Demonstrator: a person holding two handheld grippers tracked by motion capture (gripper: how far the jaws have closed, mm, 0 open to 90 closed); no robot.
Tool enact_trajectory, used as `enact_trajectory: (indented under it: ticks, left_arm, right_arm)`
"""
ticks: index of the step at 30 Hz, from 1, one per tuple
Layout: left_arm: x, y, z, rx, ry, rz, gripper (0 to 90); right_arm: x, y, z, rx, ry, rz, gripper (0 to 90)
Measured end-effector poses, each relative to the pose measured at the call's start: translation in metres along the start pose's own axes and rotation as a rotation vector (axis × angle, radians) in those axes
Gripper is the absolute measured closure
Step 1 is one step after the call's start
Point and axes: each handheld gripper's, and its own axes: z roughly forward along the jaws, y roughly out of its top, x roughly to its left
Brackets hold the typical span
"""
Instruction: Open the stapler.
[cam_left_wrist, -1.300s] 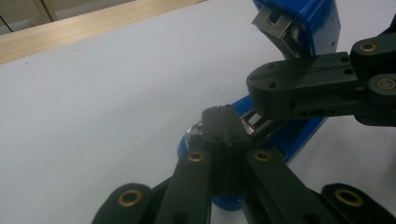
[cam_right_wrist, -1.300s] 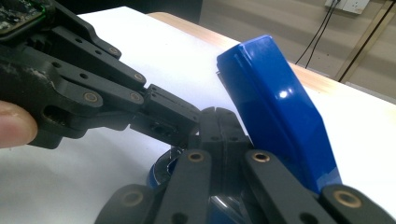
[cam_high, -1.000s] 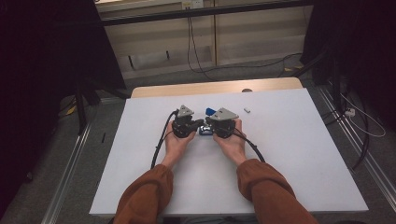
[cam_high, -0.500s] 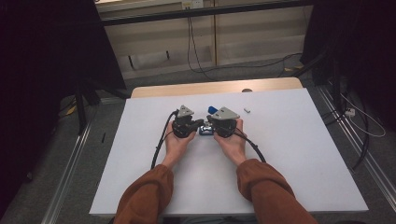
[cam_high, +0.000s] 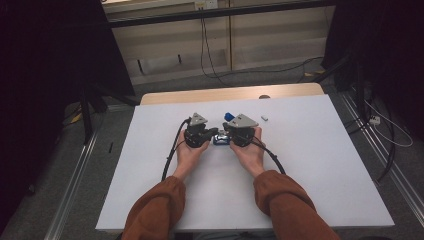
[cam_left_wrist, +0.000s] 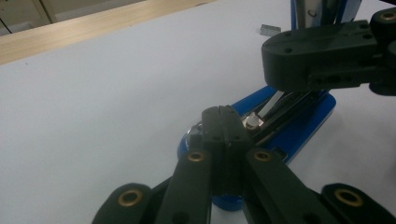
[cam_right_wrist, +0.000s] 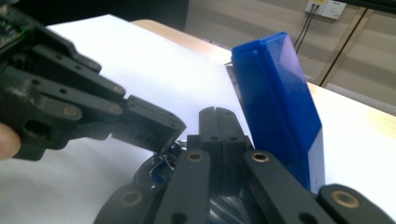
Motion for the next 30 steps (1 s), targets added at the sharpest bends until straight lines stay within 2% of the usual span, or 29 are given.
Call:
enact_trajectory:
  ticks: [11, 17, 24, 30]
  left_arm:
    - [0.0, 0.0, 0.0, 0.003, 0.004, -0.003, 90.0]
    - [-0.001, 0.001, 0.0, 0.009, 0.01, 0.012, 90.0]
    - [0.001, 0.0, 0.0, 0.003, 0.002, -0.005, 90.0]
    - [0.001, 0.0, 0.0, 0.0, 0.002, -0.007, 90.0]
  right_arm:
    - [0.001, 0.003, 0.005, 0.008, -0.006, 0.012, 90.0]
    - [0.001, 0.004, 0.006, 0.007, -0.007, 0.01, 90.0]
    - [0.001, 0.004, 0.004, 0.003, -0.022, 0.005, 90.0]
    - [-0.011, 0.007, -0.003, -0.012, -0.047, 0.014, 90.0]
